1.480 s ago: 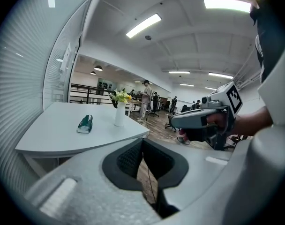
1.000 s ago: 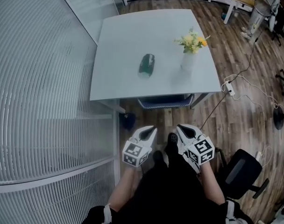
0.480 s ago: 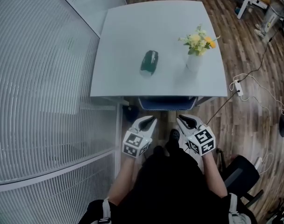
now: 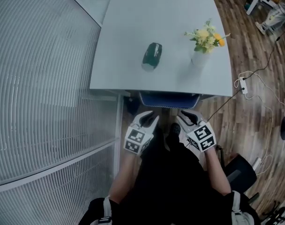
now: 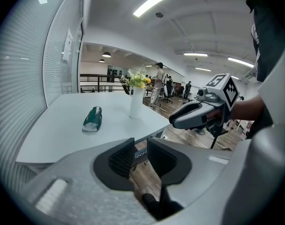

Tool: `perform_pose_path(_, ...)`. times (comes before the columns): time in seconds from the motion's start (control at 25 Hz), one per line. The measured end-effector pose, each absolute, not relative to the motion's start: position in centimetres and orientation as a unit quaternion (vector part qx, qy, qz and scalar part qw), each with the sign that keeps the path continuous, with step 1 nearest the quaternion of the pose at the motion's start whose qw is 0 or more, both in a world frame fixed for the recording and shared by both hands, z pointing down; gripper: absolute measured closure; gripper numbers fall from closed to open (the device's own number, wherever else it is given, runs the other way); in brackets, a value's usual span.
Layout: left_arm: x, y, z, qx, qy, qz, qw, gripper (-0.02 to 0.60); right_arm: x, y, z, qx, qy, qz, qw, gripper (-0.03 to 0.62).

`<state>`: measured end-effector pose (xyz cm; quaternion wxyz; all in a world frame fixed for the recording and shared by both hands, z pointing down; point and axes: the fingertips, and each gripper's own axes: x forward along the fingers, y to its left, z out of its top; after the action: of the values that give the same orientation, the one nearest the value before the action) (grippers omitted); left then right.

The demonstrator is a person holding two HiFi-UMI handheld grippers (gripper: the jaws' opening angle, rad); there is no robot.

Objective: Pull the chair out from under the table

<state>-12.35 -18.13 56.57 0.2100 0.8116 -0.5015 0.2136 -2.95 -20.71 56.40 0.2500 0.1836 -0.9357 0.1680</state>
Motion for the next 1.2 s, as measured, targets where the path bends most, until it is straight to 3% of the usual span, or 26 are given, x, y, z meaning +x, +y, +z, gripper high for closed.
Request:
perform_pose_path(0.44,-12.1,-20.0,62.5,0.831,-0.402,0.349,0.161,0.458,-3.8,-21.9,61.2,0.193,-0.910,0.149,0.336,0.473)
perform_pose_path(1.2,-10.6,-22.3,69.7,0.848,-0.281,0.440,0.092,0.373,-6.5,-23.1,68.4,0.146,-0.872,0.041,0.465,0.417)
